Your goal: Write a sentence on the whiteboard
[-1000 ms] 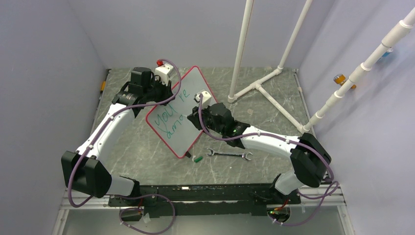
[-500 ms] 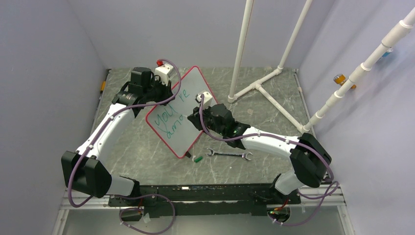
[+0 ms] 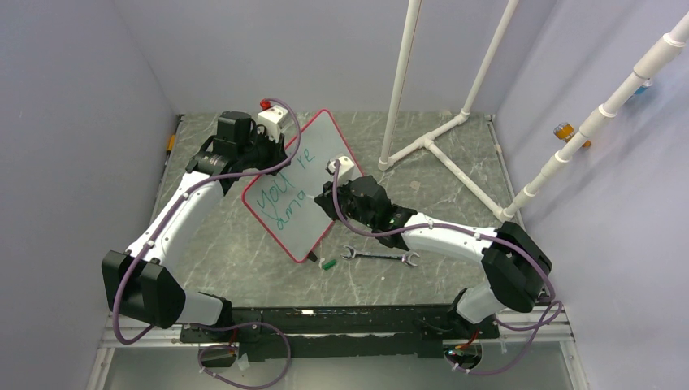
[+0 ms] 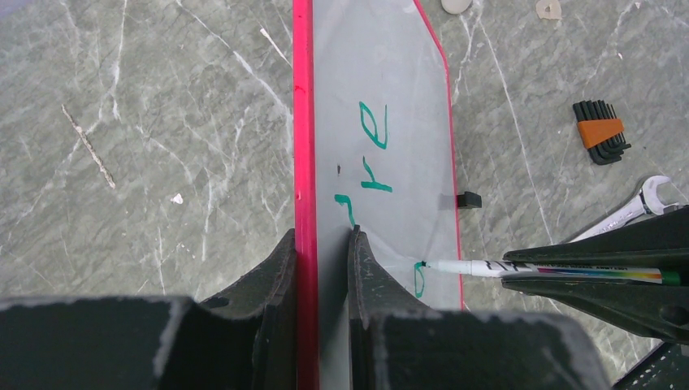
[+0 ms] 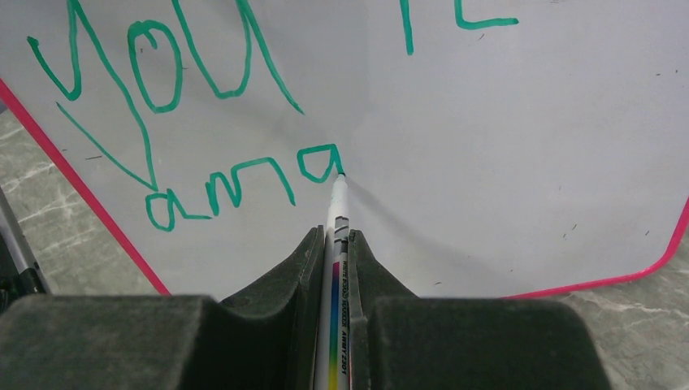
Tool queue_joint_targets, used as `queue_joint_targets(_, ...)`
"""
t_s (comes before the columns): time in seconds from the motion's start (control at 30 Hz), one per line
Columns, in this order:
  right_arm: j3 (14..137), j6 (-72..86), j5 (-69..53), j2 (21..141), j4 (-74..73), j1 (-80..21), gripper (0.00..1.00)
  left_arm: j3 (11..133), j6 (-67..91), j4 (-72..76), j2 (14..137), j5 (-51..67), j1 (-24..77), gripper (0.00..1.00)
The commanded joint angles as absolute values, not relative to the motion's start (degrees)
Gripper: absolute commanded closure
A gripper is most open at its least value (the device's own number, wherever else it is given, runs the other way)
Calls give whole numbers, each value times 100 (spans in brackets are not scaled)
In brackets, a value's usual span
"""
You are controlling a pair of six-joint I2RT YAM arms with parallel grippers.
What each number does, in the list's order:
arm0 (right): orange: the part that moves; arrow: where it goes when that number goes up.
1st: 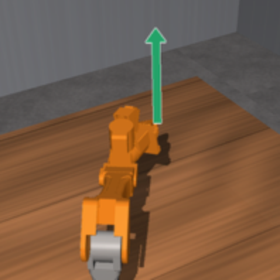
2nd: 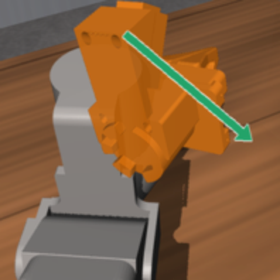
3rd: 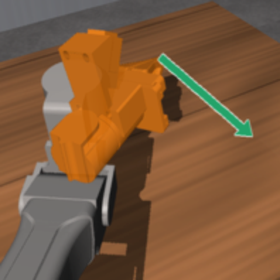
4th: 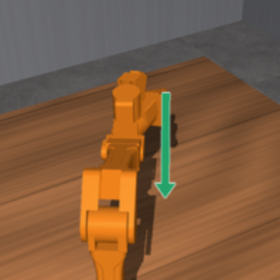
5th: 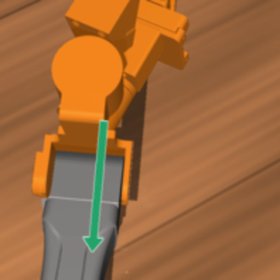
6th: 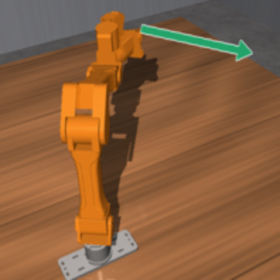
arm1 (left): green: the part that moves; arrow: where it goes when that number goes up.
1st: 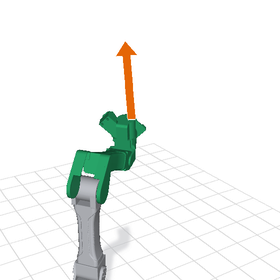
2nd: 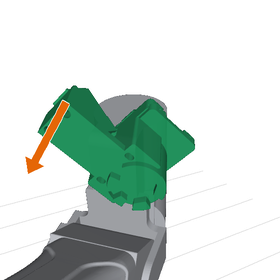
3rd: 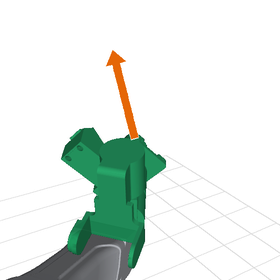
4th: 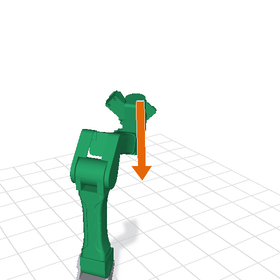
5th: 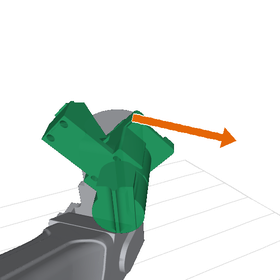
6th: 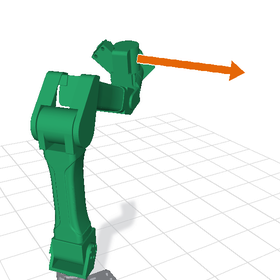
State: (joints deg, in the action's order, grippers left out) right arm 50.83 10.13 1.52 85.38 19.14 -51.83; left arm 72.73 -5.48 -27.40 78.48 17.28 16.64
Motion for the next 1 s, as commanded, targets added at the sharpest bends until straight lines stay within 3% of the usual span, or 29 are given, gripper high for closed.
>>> queue_joint_targets(0.0, 5045, 974, 333, 8369, 1887, -5174, 100, 7218, -1726, -3453, 7956, 712, 1617, 100)
queue_joint_targets(0.33, 5151, 868, 511, 8093, 1820, -5167, 100, 7225, -1718, -3453, 7963, 724, 1616, 100)
queue_joint_targets(0.97, 5312, 1226, -296, 8215, 2199, -4894, 100, 7264, -1699, -3476, 8017, 773, 1617, 100)
